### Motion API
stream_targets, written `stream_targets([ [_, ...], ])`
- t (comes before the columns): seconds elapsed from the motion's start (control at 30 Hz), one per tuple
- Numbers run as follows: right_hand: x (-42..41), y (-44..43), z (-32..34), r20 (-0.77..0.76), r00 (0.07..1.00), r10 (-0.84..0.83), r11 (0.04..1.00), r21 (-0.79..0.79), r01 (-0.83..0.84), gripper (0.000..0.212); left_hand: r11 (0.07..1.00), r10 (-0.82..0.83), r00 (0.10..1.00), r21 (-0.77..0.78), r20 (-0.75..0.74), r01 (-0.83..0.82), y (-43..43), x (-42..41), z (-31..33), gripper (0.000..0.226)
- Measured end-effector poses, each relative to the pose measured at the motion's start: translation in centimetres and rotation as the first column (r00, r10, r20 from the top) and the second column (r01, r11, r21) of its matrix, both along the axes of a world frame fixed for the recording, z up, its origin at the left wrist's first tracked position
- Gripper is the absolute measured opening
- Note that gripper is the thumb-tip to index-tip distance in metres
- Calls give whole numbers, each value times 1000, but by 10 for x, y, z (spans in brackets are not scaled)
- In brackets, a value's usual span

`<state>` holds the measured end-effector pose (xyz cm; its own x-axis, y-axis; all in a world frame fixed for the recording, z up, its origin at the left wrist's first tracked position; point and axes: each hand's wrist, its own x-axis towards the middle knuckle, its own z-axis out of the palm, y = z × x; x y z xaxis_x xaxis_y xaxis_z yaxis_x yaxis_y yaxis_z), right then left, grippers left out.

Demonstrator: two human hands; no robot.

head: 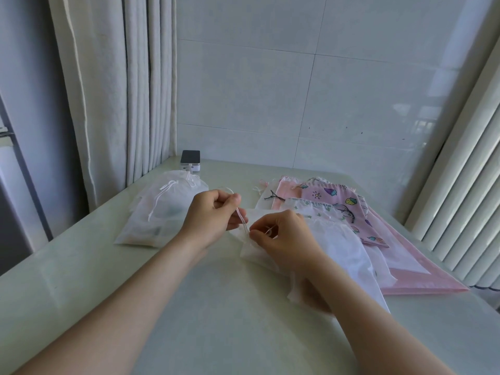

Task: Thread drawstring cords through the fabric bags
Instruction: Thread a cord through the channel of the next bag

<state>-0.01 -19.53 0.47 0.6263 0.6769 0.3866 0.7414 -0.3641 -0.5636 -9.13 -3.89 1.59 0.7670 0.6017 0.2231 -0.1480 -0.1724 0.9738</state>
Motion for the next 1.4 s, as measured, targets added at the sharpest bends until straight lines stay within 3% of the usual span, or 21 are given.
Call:
stream_targets([
  [0.13,0,-1,2,-26,1000,12,1000,-22,-13,7,995,-96,993,-33,65,98,-7,3,-2,27],
  [0.2,0,-2,4,-122,992,18,1000,17,-16,10,995,-100,993,23,61,99,-7,5,-6,27],
  [0.33,1,-5,10,-469,883,-11,957,250,144,22,993,-99,995,61,-16,100,-2,6,-12,25],
  [0.47,-1,-7,18,-550,832,76,885,421,198,26,979,-149,985,125,-87,159,-2,1,-9,19],
  [0.57,-4,-6,20,-455,884,109,877,463,130,28,939,-223,951,216,-216,269,-4,0,-8,18],
  [0.7,-6,-2,15,-234,971,48,896,440,62,28,856,-243,892,350,-380,381,-5,-2,-8,38],
  [0.87,-5,-2,14,-199,975,101,875,484,8,23,839,-266,901,377,-344,392,-6,-2,-6,27],
  [1.0,-9,-3,11,-192,966,174,909,408,-82,48,879,-355,896,233,-267,417,-2,-3,-5,35],
  [1.13,-8,0,4,6,990,139,969,204,-138,64,881,-448,869,58,-211,469,2,-3,-9,31],
  [1.4,-7,-1,1,253,964,80,984,132,-117,38,887,-449,870,-221,-204,406,5,1,-9,28],
])
